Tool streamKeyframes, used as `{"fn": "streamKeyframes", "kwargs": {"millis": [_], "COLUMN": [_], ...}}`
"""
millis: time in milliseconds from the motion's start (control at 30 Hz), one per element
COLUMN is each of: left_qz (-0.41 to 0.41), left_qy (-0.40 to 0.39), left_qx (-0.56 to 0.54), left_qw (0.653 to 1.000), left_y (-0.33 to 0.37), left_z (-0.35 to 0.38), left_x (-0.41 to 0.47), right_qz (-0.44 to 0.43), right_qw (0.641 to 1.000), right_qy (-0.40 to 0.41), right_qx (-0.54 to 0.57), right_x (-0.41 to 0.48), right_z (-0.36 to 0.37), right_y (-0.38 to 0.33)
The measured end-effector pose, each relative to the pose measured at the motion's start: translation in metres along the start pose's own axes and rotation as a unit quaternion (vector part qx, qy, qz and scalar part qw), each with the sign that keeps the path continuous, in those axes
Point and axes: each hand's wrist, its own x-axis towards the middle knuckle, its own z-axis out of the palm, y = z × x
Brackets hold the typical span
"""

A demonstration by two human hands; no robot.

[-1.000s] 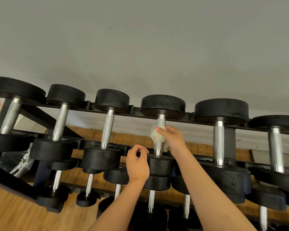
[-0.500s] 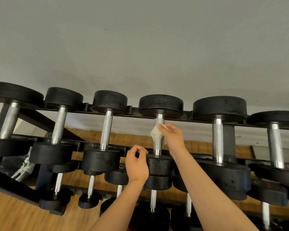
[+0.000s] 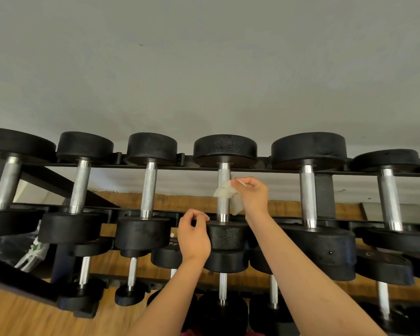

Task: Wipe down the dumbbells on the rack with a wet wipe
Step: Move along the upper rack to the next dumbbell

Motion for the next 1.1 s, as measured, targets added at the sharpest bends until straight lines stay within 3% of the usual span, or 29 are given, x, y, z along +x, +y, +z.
{"fn": "streamKeyframes", "kwargs": {"millis": [167,400,633,833,1000,1100], "left_qz": [0.002,0.004,0.003,0.005,0.008,0.009], "left_qy": [-0.002,-0.005,-0.007,-0.004,-0.001,-0.001], "left_qx": [-0.001,-0.005,-0.014,-0.012,-0.015,-0.014], "left_qw": [1.000,1.000,1.000,1.000,1.000,1.000], "left_y": [-0.001,-0.001,-0.002,0.000,-0.002,-0.001], "left_z": [-0.001,-0.001,-0.001,-0.001,0.000,0.000], "left_x": [0.000,0.000,0.001,-0.001,0.000,0.000], "right_qz": [0.051,0.078,0.020,0.032,0.020,0.018], "right_qw": [0.991,0.963,0.992,0.971,0.994,0.983], "right_qy": [-0.109,-0.202,-0.112,-0.197,-0.084,-0.159], "right_qx": [-0.050,-0.163,-0.061,-0.132,-0.061,-0.086], "right_x": [0.001,-0.004,-0.003,-0.006,-0.004,-0.006], "right_z": [-0.017,-0.010,-0.017,-0.006,-0.014,-0.010], "right_y": [0.008,-0.001,0.009,0.001,0.007,0.003]}}
